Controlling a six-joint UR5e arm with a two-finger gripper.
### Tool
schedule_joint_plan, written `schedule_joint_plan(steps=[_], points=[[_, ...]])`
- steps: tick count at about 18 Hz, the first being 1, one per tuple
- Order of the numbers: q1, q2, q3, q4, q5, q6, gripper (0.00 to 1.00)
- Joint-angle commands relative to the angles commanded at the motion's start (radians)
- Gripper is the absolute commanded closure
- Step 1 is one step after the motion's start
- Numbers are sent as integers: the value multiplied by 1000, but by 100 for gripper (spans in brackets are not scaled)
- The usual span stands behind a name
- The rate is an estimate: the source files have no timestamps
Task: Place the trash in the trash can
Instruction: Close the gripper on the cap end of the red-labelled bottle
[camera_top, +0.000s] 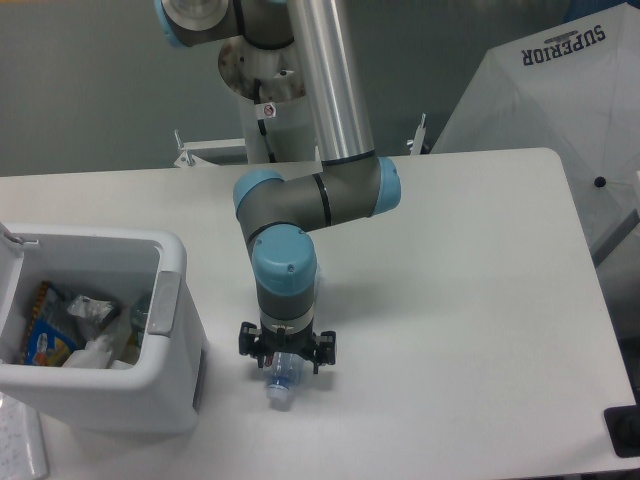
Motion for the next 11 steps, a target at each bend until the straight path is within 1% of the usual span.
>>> schedule_joint_plan(steps=[4, 11], points=[[0, 2, 0, 0, 0, 0, 33], [2, 8, 0, 0, 0, 8, 34]])
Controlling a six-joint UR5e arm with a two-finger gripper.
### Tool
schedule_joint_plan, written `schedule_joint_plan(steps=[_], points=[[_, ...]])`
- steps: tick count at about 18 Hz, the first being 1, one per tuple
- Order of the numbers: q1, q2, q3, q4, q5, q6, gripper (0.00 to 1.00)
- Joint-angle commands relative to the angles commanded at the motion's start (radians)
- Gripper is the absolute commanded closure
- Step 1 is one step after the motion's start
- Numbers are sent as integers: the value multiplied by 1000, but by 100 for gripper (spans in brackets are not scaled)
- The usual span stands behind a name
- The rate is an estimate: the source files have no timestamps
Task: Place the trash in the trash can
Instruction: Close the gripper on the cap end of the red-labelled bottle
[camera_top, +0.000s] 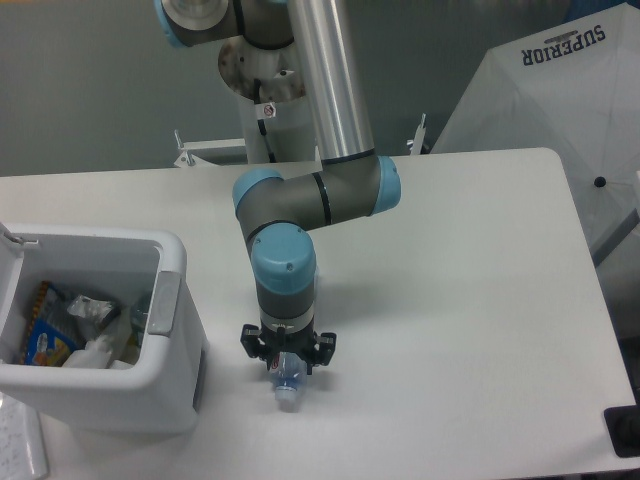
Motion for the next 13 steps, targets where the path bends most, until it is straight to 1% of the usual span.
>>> schedule_joint_plan(steps=[8, 10, 13], points=[[5, 5, 0, -2, 0, 5, 34], [6, 11, 0, -2, 0, 5, 37], [12, 15, 0, -2, 0, 6, 37]])
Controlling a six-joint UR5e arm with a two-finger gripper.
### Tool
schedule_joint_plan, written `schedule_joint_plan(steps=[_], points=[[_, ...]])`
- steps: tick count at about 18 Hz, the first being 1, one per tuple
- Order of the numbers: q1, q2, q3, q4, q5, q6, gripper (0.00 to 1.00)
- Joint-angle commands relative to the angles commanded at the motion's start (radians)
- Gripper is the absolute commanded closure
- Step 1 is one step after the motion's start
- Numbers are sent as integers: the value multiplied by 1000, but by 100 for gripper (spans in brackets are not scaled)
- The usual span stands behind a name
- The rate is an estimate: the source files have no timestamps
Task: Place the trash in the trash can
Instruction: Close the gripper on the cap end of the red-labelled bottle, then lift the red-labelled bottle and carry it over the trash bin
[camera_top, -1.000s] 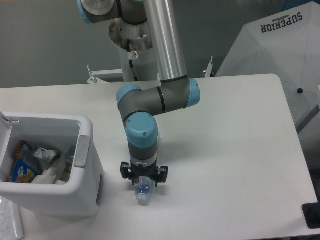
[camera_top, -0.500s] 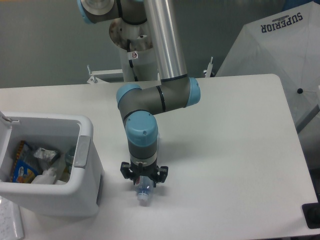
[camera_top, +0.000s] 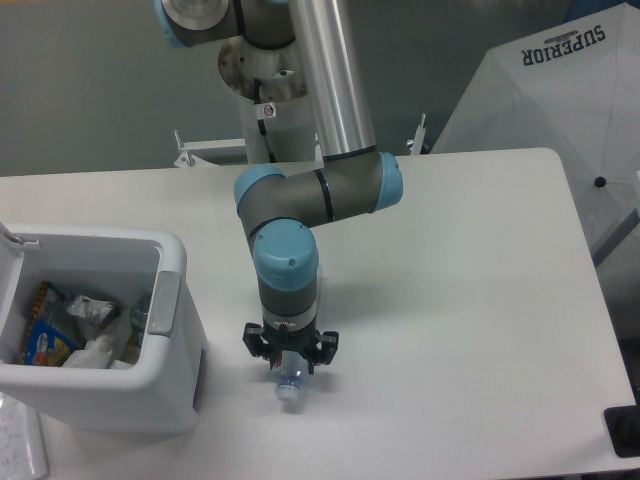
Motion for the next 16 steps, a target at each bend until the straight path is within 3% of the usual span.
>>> schedule_joint_plan(steps=[7, 12, 16], points=[[12, 6, 31, 2, 2, 17, 37], [63, 58, 179, 5, -9, -11, 37], [86, 63, 331, 5, -18, -142, 37]])
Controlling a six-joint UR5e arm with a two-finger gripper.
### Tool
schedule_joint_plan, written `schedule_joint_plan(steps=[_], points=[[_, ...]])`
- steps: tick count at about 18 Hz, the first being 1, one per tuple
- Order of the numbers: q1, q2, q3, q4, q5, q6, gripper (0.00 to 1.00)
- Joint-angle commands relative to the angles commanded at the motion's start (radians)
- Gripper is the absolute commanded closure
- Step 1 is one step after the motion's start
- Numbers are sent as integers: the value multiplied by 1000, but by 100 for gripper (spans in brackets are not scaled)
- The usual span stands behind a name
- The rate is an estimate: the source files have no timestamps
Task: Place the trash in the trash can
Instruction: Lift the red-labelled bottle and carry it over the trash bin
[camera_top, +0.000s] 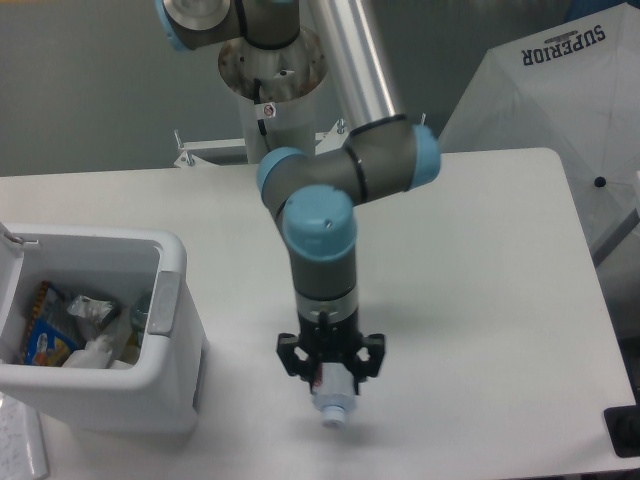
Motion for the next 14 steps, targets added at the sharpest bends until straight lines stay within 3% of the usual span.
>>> schedule_joint_plan(steps=[6, 14], points=[[2, 8, 163, 15, 0, -184, 37], [-11, 138, 215, 28, -2, -384, 37]])
